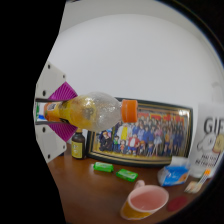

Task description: Pour water

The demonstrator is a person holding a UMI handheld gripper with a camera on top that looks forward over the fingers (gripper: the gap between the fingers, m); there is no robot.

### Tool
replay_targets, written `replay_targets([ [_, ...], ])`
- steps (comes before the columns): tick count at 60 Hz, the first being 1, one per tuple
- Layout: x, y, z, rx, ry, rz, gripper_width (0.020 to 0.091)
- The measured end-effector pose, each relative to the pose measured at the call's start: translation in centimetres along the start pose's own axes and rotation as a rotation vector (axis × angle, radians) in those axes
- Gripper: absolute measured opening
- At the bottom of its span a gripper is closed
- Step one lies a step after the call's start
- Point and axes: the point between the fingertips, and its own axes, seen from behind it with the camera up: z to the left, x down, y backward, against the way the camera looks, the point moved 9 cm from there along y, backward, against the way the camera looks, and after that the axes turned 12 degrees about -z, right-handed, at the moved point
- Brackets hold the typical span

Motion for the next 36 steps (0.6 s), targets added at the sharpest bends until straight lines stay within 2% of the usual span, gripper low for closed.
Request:
replay_targets([
  [18, -6.6, 0.2, -6.8, 0.071, -0.595, -0.131, 0.0243],
  [26, -7.3, 0.4, -8.6, 0.107, -0.647, -0.121, 0.0244],
  [36, -7.1, 0.7, -7.8, 0.135, -0.520, -0.047, 0.0244],
])
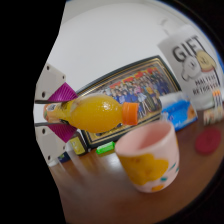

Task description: Pour water

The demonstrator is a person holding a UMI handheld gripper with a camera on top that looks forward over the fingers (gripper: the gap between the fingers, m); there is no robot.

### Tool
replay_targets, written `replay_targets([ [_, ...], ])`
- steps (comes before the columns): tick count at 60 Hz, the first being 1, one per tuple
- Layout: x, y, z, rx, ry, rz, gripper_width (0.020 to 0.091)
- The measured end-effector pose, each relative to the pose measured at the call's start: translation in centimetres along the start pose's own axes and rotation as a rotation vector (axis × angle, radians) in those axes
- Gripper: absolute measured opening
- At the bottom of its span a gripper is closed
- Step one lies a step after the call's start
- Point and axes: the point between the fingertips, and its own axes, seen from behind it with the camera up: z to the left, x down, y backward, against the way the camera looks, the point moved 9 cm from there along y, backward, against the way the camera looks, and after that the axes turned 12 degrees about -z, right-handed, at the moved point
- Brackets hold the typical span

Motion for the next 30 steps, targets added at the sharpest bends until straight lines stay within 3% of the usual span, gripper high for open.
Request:
replay_targets([
  [13, 0.0, 0.9, 4.9, -0.004, 0.656, 0.065, 0.0243],
  [20, -2.6, 1.7, 8.9, -0.069, 1.061, 0.023, 0.0244],
  [30, -8.9, 2.2, 12.5, -0.043, 1.564, -0.103, 0.0244],
])
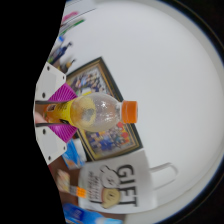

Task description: Pour water

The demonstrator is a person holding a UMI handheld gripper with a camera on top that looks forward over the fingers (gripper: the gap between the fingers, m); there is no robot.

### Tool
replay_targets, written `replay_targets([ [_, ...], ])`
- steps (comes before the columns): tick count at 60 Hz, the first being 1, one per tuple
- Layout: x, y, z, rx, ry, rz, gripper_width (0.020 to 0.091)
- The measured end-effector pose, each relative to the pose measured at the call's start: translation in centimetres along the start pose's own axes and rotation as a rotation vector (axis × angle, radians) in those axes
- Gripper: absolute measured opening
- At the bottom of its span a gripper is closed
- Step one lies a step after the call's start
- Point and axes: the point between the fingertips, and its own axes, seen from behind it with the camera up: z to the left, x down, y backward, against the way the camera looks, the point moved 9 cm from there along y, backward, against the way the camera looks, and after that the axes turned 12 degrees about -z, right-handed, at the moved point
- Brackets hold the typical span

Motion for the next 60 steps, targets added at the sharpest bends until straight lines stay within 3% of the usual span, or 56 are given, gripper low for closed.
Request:
replay_targets([
  [6, 0.4, 0.2, -5.6, 0.049, 0.268, -0.010, 0.0243],
  [19, 6.2, -0.2, -14.5, 0.097, 0.448, 0.116, 0.0243],
  [29, 10.5, 0.6, -17.7, 0.109, 0.418, 0.181, 0.0250],
  [35, 10.6, 0.8, -17.8, 0.101, 0.407, 0.134, 0.0248],
  [44, 10.6, 0.8, -17.9, 0.105, 0.395, 0.147, 0.0495],
  [49, 10.8, 1.5, -17.8, 0.116, 0.393, 0.206, 0.0863],
  [52, 10.7, 2.3, -17.5, 0.132, 0.405, 0.240, 0.0828],
  [55, 10.2, 3.5, -17.0, 0.156, 0.432, 0.252, 0.0869],
  [60, 9.0, 6.1, -15.3, 0.181, 0.466, 0.270, 0.0855],
])
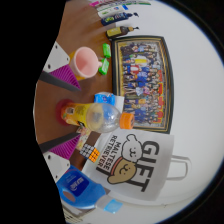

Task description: Pour water

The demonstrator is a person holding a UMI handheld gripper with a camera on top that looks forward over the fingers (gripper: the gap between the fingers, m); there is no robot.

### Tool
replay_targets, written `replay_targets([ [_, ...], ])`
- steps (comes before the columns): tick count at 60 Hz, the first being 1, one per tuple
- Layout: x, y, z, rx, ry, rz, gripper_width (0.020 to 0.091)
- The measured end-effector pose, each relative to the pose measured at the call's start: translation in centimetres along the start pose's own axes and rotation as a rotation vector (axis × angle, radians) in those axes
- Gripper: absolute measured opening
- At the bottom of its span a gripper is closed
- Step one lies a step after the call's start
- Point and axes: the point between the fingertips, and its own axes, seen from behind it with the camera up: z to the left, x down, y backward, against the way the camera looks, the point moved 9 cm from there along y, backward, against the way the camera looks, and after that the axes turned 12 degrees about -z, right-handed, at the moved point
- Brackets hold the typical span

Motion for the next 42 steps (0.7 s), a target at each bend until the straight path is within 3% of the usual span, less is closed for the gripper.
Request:
replay_targets([
  [26, -6.2, 25.8, 9.9, -0.025, 0.023, 0.047, 0.0853],
  [42, -6.3, 32.9, 12.2, -0.025, 0.028, 0.031, 0.0848],
])
